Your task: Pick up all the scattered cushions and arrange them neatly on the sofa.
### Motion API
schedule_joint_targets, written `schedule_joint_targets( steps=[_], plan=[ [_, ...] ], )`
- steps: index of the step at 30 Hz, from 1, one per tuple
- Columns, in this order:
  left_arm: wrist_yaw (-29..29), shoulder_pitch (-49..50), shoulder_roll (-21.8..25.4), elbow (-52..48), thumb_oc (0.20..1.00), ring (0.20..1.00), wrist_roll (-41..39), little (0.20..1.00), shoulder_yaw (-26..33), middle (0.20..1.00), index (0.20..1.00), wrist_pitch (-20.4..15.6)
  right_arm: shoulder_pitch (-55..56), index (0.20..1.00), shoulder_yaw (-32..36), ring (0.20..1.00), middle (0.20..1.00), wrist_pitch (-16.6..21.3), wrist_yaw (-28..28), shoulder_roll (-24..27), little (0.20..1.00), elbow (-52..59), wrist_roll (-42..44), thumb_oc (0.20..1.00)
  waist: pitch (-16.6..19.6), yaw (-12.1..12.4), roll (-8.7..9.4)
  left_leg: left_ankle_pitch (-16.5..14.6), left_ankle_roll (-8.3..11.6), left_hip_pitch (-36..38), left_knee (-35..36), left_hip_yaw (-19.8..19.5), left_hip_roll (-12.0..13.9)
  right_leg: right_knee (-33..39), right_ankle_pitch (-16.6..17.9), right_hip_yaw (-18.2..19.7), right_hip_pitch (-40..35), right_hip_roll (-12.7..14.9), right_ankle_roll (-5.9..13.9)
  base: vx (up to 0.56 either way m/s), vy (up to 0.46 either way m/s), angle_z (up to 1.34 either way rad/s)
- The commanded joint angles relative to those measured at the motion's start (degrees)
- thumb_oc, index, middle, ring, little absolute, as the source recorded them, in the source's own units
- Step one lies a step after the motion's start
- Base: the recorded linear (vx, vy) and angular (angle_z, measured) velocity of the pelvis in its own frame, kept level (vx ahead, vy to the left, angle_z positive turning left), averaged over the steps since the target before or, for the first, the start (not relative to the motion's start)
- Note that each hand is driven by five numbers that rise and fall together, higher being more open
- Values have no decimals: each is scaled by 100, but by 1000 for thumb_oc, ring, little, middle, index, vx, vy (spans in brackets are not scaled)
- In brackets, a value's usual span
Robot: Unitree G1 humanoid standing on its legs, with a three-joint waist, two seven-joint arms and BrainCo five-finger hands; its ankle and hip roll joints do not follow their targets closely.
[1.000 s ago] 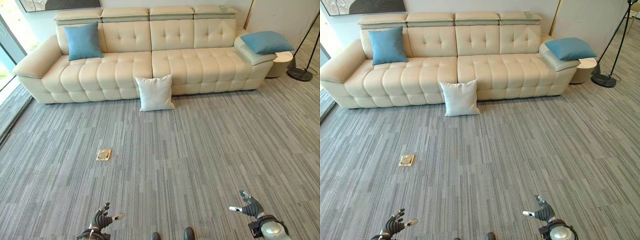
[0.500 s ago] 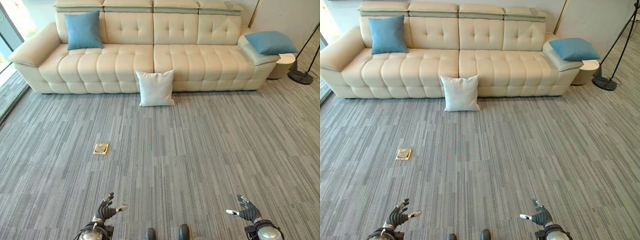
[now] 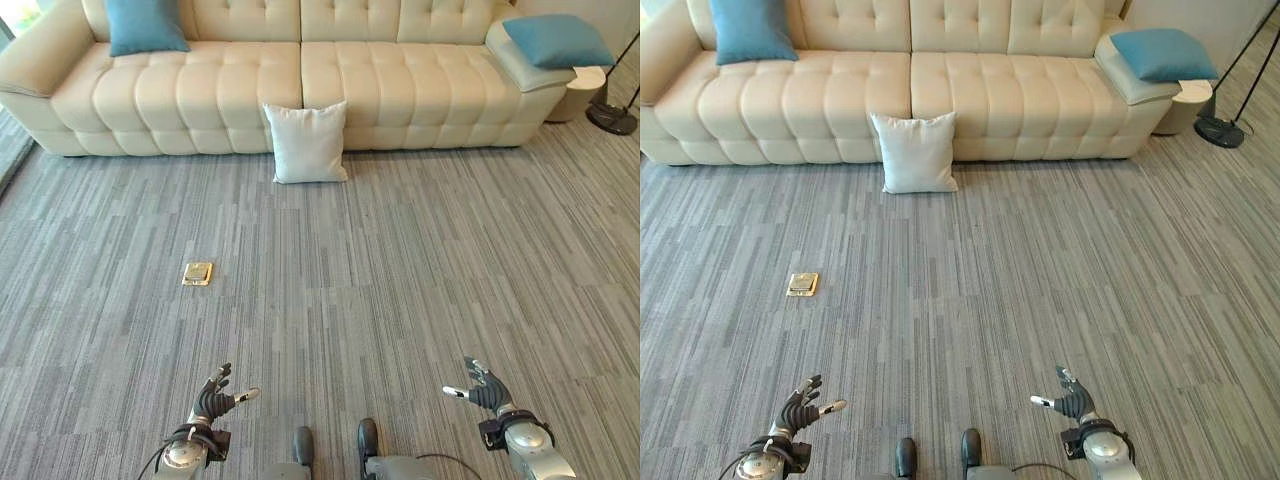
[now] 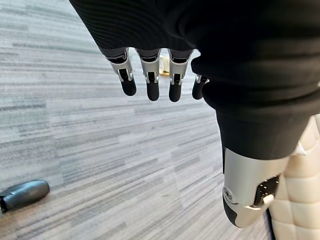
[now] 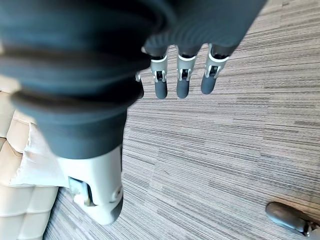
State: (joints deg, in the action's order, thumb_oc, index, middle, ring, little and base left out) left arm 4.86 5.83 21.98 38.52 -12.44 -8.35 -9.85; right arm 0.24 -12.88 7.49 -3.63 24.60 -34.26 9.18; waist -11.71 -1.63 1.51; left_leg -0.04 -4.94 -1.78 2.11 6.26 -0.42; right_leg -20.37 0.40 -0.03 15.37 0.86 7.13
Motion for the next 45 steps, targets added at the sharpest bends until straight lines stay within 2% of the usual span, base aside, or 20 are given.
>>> schedule_joint_targets(
  steps=[1,4,6,10,13,14,16,17,19,21,22,24,25,29,33,35,39,42,43,45],
  plan=[
    [119,20,294,-319,1000,1000,-98,1000,302,1000,1000,-284,-63,1000,-24,1000,1000,238,-30,-10,1000,426,177,1000,-51,-2,100,-1112,175,545,-880,-229,-138,-78,90,-158,14,313,217,319,47,14],
    [123,21,273,-312,1000,1000,-116,1000,287,1000,1000,-295,-58,1000,-53,1000,1000,252,-24,33,1000,472,177,1000,-96,-78,58,-1160,198,758,-783,-296,-140,190,36,-301,125,274,184,257,2,4],
    [134,-17,173,-265,1000,1000,-92,1000,247,1000,1000,-306,28,1000,-75,1000,1000,249,-3,97,1000,527,154,1000,-116,-301,5,-1302,312,1356,-467,-549,-215,1398,292,-515,455,166,221,544,-63,25],
    [73,33,143,-404,1000,1000,-59,1000,175,1000,1000,-318,221,1000,-15,1000,1000,239,42,170,1000,837,125,1000,-87,-375,-48,-1258,492,1599,-566,-724,-162,1440,443,-530,352,168,77,397,-141,55],
    [32,69,68,-375,1000,1000,-97,1000,149,1000,1000,-309,338,1000,45,1000,1000,237,84,177,1000,871,140,1000,-34,-414,-147,-855,725,1519,-903,-771,-19,1232,401,-535,292,89,-52,293,-183,60],
    [-87,42,28,-312,1000,1000,-108,1000,-21,1000,1000,-287,396,1000,78,1000,1000,282,98,270,1000,908,202,1000,-16,-463,-278,61,1086,1007,-2055,-562,238,1134,72,-658,-10,42,-331,284,-184,68],
    [-108,26,30,-269,1000,1000,-96,1000,-48,1000,1000,-288,407,1000,86,1000,1000,313,84,301,1000,892,229,1000,9,-490,-263,269,1131,829,-2416,-400,343,1115,-50,-658,-80,55,-422,310,-192,55],
    [-120,-12,23,-164,1000,1000,-80,1000,-105,1000,1000,-279,411,1000,119,1000,1000,325,56,317,1000,836,287,1000,9,-507,-262,380,1116,692,-2668,-193,490,1089,-195,-648,-228,29,-526,386,-197,30],
    [-154,-174,-10,-43,1000,1000,-85,1000,-215,1000,1000,-268,399,1000,188,1000,1000,305,19,345,1000,818,349,1000,-98,-424,-170,-33,873,44,-2889,304,636,1100,-488,-610,-672,115,-581,403,-148,-6],
    [-154,-176,-7,-41,1000,1000,-85,1000,-215,1000,1000,-269,398,1000,188,1000,1000,305,19,342,1000,817,349,1000,-79,-427,-159,-15,867,22,-2878,305,621,1108,-476,-609,-651,129,-578,232,-51,-5],
    [-169,-197,28,-104,1000,1000,-67,1000,-258,1000,1000,-269,436,1000,272,1000,1000,314,1,372,1000,863,359,1000,-122,-327,-55,-377,753,-496,-2515,471,587,1234,-608,-586,-1028,195,-535,532,-78,8],
    [-177,-157,78,-205,1000,1000,-51,1000,-266,1000,1000,-257,457,1000,290,1000,1000,309,-26,376,1000,839,349,1000,-153,-232,29,-351,754,-960,-1928,513,575,1372,-748,-548,-1368,199,-508,550,-58,15],
    [-163,-147,122,-232,1000,1000,32,1000,-258,1000,1000,-242,467,1000,314,1000,1000,310,-74,335,1000,774,329,1000,-153,-118,5,183,883,-1274,-1039,569,602,1529,-880,-482,-1767,80,-480,315,-9,-10],
    [-67,-83,99,-209,1000,1000,62,1000,-154,1000,1000,-237,391,1000,276,1000,1000,269,-133,278,1000,726,191,1000,-49,103,59,491,896,-1679,1,498,455,1614,-1101,-139,-2364,6,-365,527,75,-21],
    [-81,39,87,-171,1000,1000,32,1000,-65,1000,1000,-240,426,1000,253,1000,1000,213,-9,200,1000,674,132,1000,139,286,103,674,884,-1773,-104,472,512,1521,-1201,177,-2769,56,-272,587,188,-57],
    [-74,63,107,-143,1000,1000,52,1000,-28,1000,1000,-220,457,1000,213,1000,1000,182,1,114,1000,558,55,1000,219,342,183,851,792,-1818,-536,414,448,1201,-875,255,-2768,205,-167,591,247,-71],
    [-69,-9,244,-112,1000,1000,61,1000,-21,1000,1000,-180,380,1000,79,1000,1000,171,82,-112,1000,531,74,1000,209,382,378,325,470,-1376,-903,578,287,-643,973,253,-2067,653,350,433,214,-32],
    [-17,-141,281,-72,1000,1000,87,1000,-95,1000,1000,-183,183,1000,-89,1000,1000,198,83,-174,1000,626,78,1000,71,291,204,-37,278,-669,-791,547,224,-1333,1002,-8,-1295,775,127,634,349,-5],
    [-43,-162,261,-24,1000,1000,76,1000,-121,1000,1000,-183,173,1000,-118,1000,1000,179,123,-144,1000,736,71,1000,-12,111,98,-217,226,-154,-600,406,93,-1145,401,-266,-834,633,5,517,177,10],
    [-43,-176,252,-31,1000,1000,71,1000,-137,1000,1000,-188,169,1000,-119,1000,1000,176,126,-115,1000,721,79,1000,-41,23,65,-284,239,16,-549,359,51,-883,206,-420,-667,544,-24,503,123,36]
  ],
)
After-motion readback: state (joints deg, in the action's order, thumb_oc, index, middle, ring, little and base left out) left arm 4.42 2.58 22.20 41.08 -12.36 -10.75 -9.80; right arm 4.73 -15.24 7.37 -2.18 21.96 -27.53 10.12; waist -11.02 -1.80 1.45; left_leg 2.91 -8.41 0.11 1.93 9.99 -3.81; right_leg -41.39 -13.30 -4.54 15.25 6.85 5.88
